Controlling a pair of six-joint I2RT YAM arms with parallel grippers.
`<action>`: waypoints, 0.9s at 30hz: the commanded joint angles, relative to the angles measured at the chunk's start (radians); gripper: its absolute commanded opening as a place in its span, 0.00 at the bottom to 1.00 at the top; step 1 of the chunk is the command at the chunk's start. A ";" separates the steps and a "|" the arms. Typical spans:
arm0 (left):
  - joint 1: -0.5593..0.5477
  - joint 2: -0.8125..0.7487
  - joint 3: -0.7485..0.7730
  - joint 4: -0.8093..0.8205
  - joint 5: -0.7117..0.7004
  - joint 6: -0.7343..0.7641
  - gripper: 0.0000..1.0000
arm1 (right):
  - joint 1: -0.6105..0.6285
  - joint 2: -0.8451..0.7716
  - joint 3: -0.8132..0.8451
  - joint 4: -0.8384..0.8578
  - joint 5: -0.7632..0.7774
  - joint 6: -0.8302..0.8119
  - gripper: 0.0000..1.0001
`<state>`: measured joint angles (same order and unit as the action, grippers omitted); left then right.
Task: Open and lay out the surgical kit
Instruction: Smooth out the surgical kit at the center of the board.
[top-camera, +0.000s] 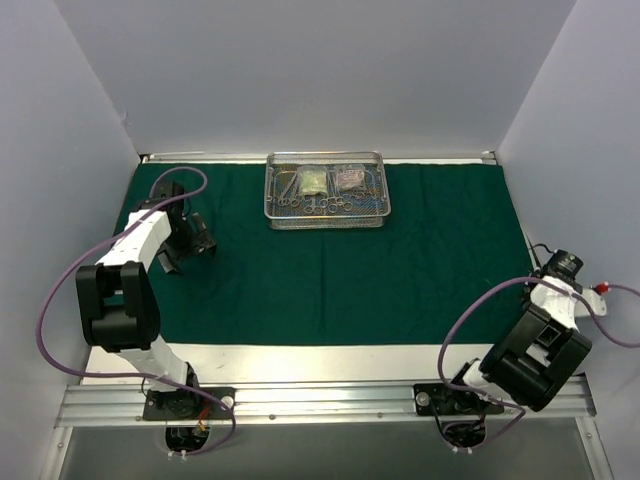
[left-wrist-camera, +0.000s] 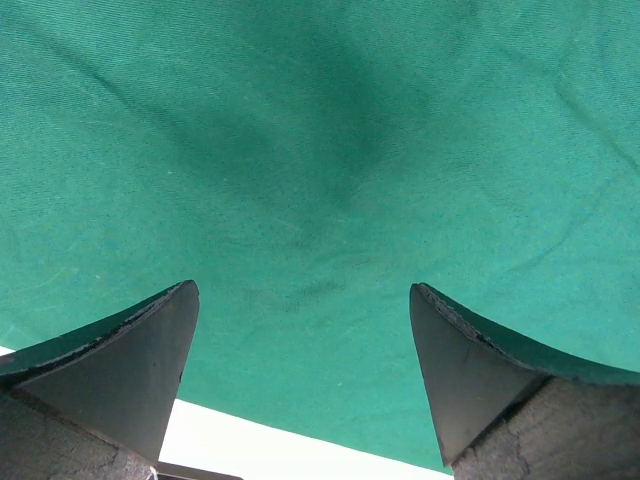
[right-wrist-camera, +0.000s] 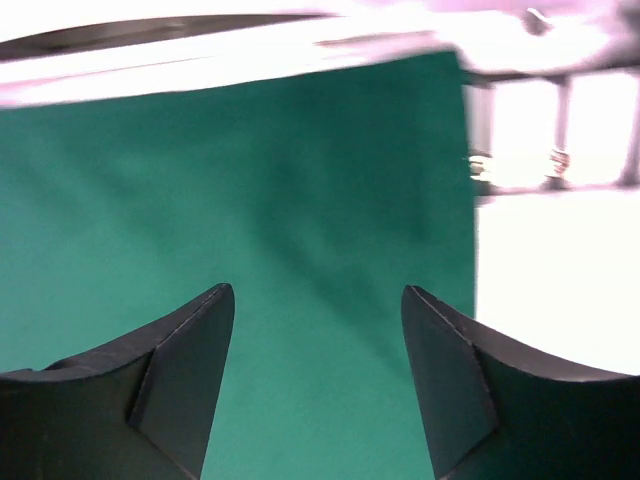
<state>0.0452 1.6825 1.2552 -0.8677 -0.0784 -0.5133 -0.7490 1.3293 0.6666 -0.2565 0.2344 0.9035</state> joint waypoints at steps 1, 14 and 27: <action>0.002 -0.032 0.019 0.013 -0.020 -0.011 0.96 | 0.136 -0.058 0.126 -0.035 0.037 -0.092 0.64; 0.054 0.106 0.142 0.045 -0.107 -0.016 0.96 | 0.593 0.209 0.277 0.023 -0.145 -0.380 0.66; 0.165 0.269 0.145 0.067 -0.096 -0.045 0.95 | 0.611 0.392 0.312 0.022 -0.072 -0.404 0.66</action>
<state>0.1856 1.9427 1.3998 -0.8185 -0.1711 -0.5327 -0.1429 1.6981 0.9504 -0.2165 0.1074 0.4984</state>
